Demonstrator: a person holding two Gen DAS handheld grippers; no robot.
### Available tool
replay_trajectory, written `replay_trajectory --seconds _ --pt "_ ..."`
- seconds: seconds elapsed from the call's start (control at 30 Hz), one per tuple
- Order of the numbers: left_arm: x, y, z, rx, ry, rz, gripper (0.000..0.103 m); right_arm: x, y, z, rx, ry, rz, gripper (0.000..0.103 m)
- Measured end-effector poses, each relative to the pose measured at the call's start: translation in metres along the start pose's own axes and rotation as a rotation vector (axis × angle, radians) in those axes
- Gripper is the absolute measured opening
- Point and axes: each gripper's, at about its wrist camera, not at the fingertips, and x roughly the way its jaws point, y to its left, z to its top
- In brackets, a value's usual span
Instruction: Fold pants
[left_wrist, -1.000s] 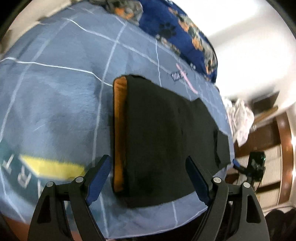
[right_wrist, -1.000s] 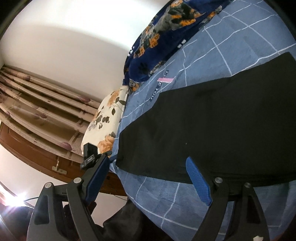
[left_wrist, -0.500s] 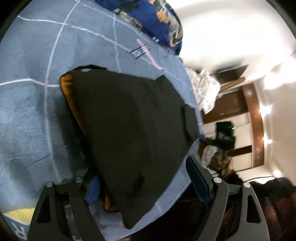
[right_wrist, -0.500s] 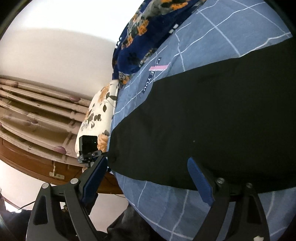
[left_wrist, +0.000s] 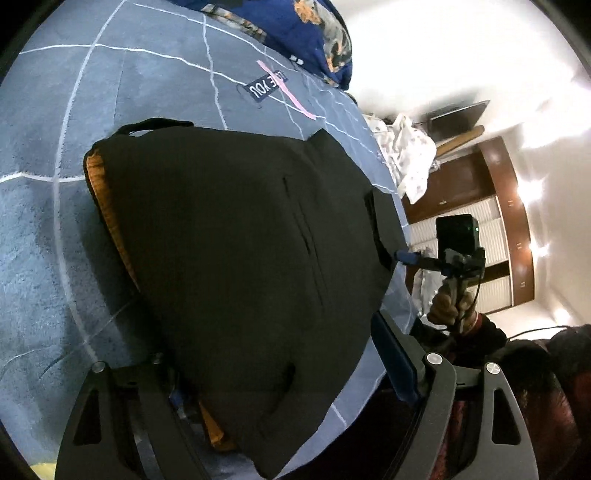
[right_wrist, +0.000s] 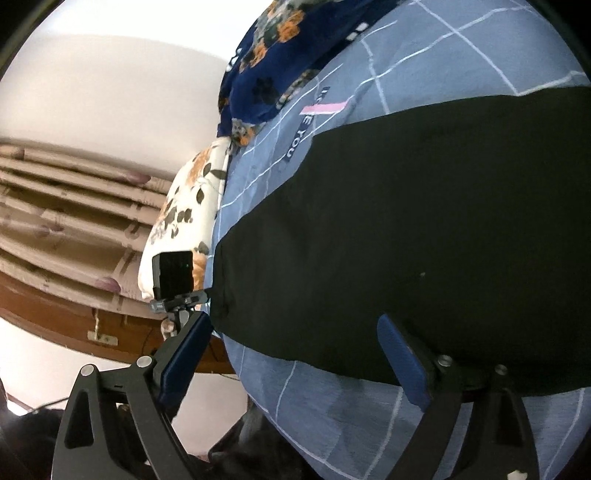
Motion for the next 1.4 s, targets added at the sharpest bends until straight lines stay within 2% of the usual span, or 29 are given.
replay_trajectory --seconds 0.1,0.17,0.23,0.37,0.47,0.6,0.73,0.87,1.17,1.4 --pt "-0.004 0.008 -0.002 -0.019 -0.037 0.018 0.064 0.0 0.006 0.0 -0.026 0.003 -0.009 0.09" --pt "-0.005 0.013 -0.003 -0.037 -0.066 0.047 0.042 0.0 0.005 0.0 -0.015 -0.002 -0.005 0.091" --pt "-0.005 0.017 -0.006 -0.055 -0.104 0.074 0.033 0.001 0.001 0.0 0.003 -0.004 0.003 0.091" --pt "-0.004 0.007 -0.01 -0.045 -0.155 0.131 0.028 0.004 0.002 -0.001 0.006 0.002 0.003 0.091" --pt "-0.002 -0.01 -0.01 -0.005 -0.179 0.216 0.021 0.004 0.005 -0.001 -0.008 0.001 0.005 0.091" --pt "-0.005 -0.04 -0.009 0.044 -0.223 0.29 0.018 0.002 0.004 0.0 -0.002 -0.013 0.019 0.091" --pt "-0.01 -0.064 -0.008 0.045 -0.272 0.304 0.016 -0.005 0.0 -0.001 0.007 -0.036 0.036 0.091" --pt "-0.012 -0.088 -0.003 0.024 -0.315 0.268 0.016 -0.015 -0.002 0.0 0.017 -0.066 0.072 0.091" --pt "0.017 -0.163 0.013 0.12 -0.332 0.24 0.016 -0.027 0.002 0.01 0.026 -0.11 0.176 0.092" --pt "0.04 -0.192 0.025 0.126 -0.341 0.212 0.016 -0.033 0.004 0.011 0.03 -0.121 0.261 0.093"
